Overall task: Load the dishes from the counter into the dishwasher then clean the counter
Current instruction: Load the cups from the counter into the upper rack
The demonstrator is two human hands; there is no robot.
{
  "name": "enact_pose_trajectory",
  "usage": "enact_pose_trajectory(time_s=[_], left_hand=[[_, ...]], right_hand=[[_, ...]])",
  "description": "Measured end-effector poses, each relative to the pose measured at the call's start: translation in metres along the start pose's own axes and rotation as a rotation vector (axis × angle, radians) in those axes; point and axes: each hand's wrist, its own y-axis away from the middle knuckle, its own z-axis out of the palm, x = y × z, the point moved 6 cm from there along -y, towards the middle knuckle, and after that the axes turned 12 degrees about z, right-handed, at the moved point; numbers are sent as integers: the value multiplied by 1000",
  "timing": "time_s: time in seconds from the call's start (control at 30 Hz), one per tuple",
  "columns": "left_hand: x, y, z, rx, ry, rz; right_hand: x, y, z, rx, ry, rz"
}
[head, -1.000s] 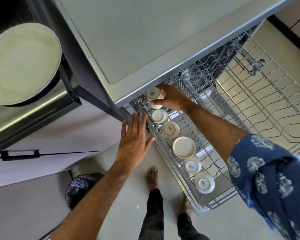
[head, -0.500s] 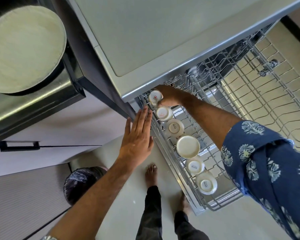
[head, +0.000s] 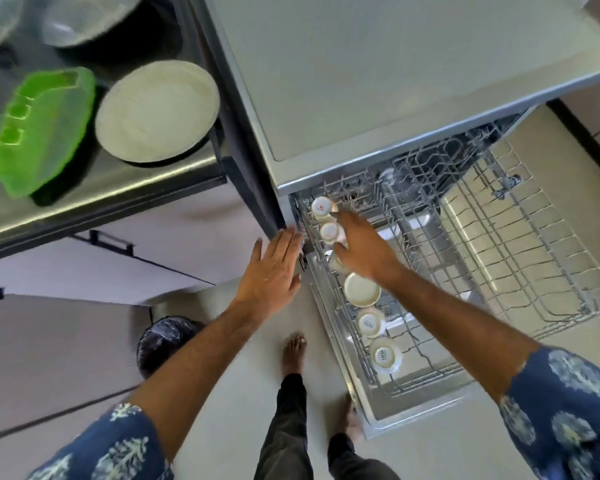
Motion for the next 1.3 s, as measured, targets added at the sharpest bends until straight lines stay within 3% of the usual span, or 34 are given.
enact_pose_trajectory(time_s=[0.17, 0.4, 0.7, 1.0, 1.3], left_hand=[[2, 99, -53, 62, 132, -236], [-52, 297, -106, 216, 175, -612], [-116, 619, -128, 376, 98, -1132], [-150, 873, -87, 419, 157, -1410], [-221, 973, -49, 454, 311, -1513]], right_hand=[[-87, 97, -11, -73, 186, -363], [-281, 163, 7, -48, 405, -796], [-540, 297, 116, -78, 515, -1222], [-713, 438, 257, -193, 519, -1425], [-827, 462, 374, -339, 583, -1387]])
